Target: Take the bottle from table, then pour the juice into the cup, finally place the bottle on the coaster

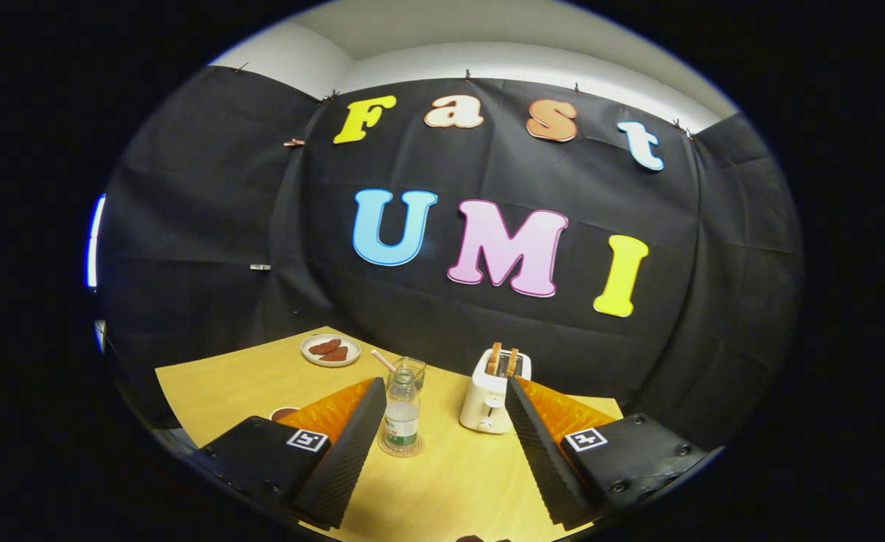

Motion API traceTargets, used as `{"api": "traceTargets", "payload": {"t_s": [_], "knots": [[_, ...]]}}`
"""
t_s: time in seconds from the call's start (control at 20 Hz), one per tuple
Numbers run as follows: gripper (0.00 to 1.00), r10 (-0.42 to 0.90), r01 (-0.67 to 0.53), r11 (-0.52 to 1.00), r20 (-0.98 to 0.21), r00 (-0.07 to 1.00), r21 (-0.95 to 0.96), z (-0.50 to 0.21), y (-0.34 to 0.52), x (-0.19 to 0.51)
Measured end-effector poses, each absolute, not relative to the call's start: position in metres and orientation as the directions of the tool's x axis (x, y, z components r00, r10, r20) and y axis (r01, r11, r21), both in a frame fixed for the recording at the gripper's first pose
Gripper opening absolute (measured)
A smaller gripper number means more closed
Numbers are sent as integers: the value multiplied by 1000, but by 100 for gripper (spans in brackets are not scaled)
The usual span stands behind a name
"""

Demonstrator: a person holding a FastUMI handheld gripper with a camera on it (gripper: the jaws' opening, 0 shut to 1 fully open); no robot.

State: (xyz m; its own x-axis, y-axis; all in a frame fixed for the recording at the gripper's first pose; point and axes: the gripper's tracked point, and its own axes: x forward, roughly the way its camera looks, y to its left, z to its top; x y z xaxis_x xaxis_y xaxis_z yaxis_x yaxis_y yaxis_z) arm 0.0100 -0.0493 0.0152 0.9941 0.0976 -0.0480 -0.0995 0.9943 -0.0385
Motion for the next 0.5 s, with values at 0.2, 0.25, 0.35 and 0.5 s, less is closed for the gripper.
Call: {"api": "traceTargets", "payload": {"t_s": [0.2,0.25,0.35,0.5], "knots": [[98,-9,10,1000,-94,996,7,14,-56,-37],[98,-22,24,1000,-97,995,16,15,-51,-46],[98,-45,47,998,-64,997,34,31,-43,-61],[98,-30,30,999,-5,1000,33,53,-22,-81]]}}
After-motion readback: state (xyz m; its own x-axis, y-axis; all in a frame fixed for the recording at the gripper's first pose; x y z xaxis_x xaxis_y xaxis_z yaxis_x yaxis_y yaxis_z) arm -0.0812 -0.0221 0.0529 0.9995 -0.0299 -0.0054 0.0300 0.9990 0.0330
